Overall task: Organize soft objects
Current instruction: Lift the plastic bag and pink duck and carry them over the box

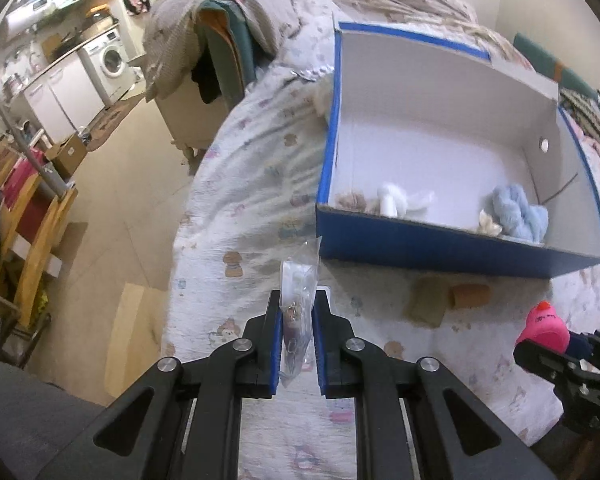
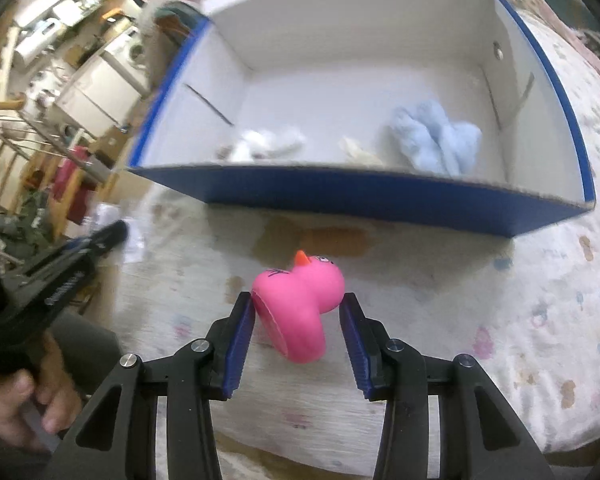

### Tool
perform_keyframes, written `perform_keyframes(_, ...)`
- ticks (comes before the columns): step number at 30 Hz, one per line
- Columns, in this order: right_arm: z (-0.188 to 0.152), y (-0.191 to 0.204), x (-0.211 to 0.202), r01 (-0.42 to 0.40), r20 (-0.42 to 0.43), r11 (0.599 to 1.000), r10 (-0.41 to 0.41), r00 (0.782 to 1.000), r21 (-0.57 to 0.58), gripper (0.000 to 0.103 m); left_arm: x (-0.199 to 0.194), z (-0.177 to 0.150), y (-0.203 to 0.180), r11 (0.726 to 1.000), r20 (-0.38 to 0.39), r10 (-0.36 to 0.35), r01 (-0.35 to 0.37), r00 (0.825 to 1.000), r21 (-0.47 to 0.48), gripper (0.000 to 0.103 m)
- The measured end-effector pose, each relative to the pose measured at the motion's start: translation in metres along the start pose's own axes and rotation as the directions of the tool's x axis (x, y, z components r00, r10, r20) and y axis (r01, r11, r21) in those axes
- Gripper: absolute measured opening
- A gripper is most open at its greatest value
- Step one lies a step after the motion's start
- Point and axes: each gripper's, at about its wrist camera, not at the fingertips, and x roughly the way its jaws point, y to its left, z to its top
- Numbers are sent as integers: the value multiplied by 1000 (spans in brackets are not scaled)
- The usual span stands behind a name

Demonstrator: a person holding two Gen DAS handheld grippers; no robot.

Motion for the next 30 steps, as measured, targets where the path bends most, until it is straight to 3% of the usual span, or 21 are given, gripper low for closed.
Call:
perform_keyframes(8,9,15,-46,-99,174,991,114,978,-91,46,-25,9,5,997,46,-29,32,999,-73,13)
perform_keyframes(11,14,14,-69,-115,278,988,138,951,-100,46,-39,16,4,997,97,-20,26,995,-68,12)
perform_keyframes(15,21,16,-92,-74,382,991,112,917,-113,46,-56,31,0,999,175,-13,22,985,-49,13)
perform_keyframes(21,33,5,-108,-53,454,995,88,887,-89,46,-67,57,-4,999,227,-21,29,974,-29,12)
perform_keyframes(30,52,-20,-115,-22,493,999,36,869,-34,46,-63,83,-12,1000,249,-25,21,968,18,13)
